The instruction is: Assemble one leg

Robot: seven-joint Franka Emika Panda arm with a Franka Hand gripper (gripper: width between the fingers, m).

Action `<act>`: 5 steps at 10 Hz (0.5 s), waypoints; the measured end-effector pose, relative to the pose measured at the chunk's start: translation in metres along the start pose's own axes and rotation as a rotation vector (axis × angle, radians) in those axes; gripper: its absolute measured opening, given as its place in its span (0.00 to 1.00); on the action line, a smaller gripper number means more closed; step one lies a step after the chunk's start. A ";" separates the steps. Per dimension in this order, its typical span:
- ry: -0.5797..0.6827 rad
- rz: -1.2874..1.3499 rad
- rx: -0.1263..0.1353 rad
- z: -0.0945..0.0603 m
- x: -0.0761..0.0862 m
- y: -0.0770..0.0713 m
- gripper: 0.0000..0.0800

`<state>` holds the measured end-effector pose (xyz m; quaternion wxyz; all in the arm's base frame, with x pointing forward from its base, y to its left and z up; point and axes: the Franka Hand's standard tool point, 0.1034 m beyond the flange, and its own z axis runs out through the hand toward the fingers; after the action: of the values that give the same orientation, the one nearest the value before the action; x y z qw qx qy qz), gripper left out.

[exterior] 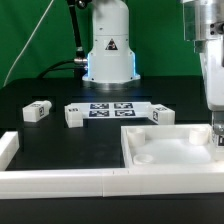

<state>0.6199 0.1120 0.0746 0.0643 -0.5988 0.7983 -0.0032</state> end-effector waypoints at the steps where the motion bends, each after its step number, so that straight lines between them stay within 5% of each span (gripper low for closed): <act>1: 0.000 -0.005 0.000 0.000 0.000 0.000 0.78; 5: 0.000 -0.404 0.003 -0.001 -0.001 -0.001 0.81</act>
Offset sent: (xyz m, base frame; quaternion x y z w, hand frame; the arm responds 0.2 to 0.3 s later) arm 0.0032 0.0044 0.0047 -0.0036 -0.0165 -0.1568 0.9875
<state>0.6214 0.1128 0.0759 0.0629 -0.7466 0.6621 -0.0172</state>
